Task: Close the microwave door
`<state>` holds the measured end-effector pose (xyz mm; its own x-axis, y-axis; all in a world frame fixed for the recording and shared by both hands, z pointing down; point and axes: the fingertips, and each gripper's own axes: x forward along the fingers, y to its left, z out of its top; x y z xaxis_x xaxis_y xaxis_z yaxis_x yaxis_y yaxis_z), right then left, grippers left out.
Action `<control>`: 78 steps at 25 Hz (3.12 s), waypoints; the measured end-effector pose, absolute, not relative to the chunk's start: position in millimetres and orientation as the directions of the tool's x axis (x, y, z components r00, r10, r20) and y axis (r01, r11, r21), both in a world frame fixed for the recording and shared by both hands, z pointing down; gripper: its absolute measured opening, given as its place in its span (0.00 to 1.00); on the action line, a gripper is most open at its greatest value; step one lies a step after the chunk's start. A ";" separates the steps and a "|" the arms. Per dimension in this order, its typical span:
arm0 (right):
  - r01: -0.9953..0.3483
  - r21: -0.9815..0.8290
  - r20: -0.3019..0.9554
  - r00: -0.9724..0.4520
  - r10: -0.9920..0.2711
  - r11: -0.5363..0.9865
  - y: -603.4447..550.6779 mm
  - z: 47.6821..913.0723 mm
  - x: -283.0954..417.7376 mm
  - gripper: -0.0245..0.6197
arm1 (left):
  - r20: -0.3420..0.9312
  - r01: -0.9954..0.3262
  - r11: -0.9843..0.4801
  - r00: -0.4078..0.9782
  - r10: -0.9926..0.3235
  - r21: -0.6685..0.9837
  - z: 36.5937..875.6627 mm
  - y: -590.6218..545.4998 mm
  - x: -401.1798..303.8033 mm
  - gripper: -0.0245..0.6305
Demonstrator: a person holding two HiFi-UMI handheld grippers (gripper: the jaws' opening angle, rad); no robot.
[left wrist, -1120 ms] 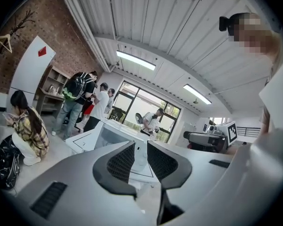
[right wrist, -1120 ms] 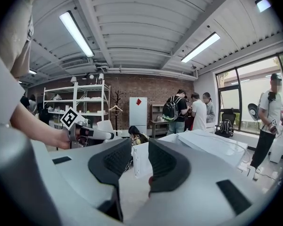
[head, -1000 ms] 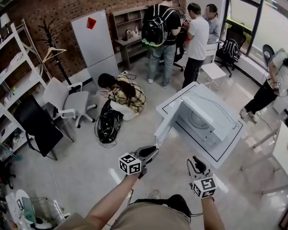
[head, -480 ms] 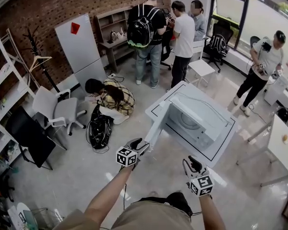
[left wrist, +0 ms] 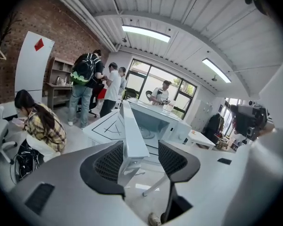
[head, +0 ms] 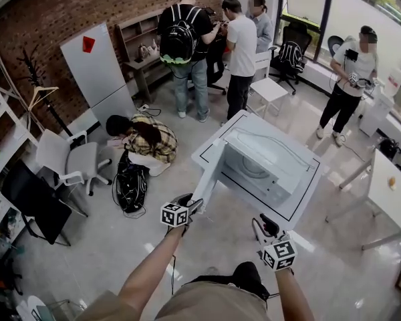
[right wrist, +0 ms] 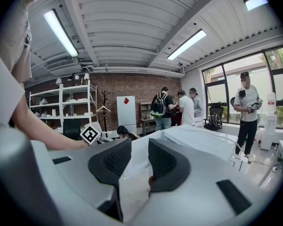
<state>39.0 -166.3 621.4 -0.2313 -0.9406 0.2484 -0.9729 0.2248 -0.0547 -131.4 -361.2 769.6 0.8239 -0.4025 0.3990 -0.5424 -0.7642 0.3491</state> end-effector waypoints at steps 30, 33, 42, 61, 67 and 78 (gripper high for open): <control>-0.956 -0.050 0.287 -0.291 -0.913 0.289 -207.6 622.5 139.4 0.22 | 0.377 -0.573 -0.667 0.818 -0.434 0.477 775.5 -330.1 -42.7 0.38; -0.945 -0.041 0.280 -0.322 -0.904 0.324 -217.0 620.8 147.1 0.22 | 0.386 -0.575 -0.666 0.816 -0.430 0.475 776.9 -327.2 -29.5 0.38; -0.913 -0.034 0.263 -0.401 -0.878 0.407 -232.8 614.2 176.0 0.22 | 0.410 -0.602 -0.646 0.796 -0.445 0.469 776.7 -315.7 0.8 0.39; -0.891 -0.034 0.240 -0.446 -0.862 0.452 -235.2 611.9 270.1 0.22 | 0.412 -0.562 -0.680 0.822 -0.394 0.471 775.1 -300.7 113.4 0.40; -0.894 -0.023 0.237 -0.440 -0.866 0.448 -236.0 615.4 296.4 0.22 | 0.414 -0.539 -0.706 0.833 -0.367 0.460 776.3 -305.4 145.8 0.40; -0.915 -0.030 0.239 -0.397 -0.886 0.401 -229.7 625.3 342.1 0.22 | 0.463 -0.483 -0.744 0.847 -0.263 0.462 789.7 -311.7 208.0 0.40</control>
